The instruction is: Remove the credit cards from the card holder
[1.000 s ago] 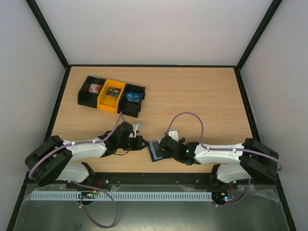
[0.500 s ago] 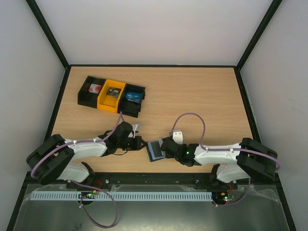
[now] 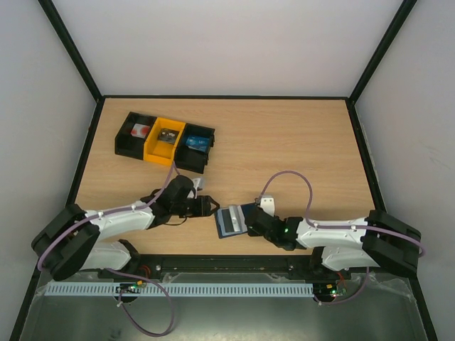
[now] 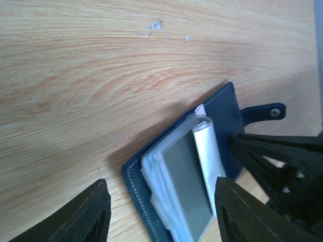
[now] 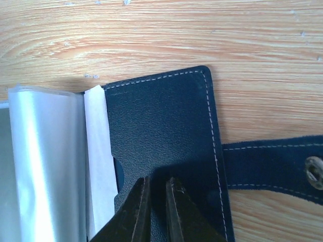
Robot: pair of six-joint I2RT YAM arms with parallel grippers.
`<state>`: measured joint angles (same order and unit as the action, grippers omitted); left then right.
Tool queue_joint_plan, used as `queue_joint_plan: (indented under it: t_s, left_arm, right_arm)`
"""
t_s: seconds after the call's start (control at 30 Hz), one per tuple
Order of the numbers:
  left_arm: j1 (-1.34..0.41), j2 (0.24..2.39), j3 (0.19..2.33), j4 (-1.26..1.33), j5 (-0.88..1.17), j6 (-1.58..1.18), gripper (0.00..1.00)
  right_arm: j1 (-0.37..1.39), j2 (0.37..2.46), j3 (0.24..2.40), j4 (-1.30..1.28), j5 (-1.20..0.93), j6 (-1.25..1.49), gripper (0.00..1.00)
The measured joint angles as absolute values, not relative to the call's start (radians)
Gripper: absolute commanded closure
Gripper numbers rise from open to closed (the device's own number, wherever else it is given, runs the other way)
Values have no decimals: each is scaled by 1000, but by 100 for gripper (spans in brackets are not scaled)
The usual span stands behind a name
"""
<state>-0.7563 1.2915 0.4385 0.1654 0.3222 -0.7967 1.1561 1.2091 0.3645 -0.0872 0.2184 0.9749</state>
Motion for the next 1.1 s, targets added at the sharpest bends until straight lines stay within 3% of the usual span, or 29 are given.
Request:
queue_joint_plan:
  t_s: [0.13,0.37,1.1]
  left_arm:
    - [-765,1281,439,197,350,-822,30]
    - [-785,1327,438,355,440,-870,25]
    - [-814,1641,535,598,537,-942,26]
  right_arm:
    - [1156,1208,341,-47,217,998,93]
    - [1156,1176,290,20,219,1047,94]
    - [1156,1091,233,30,215,1063,94]
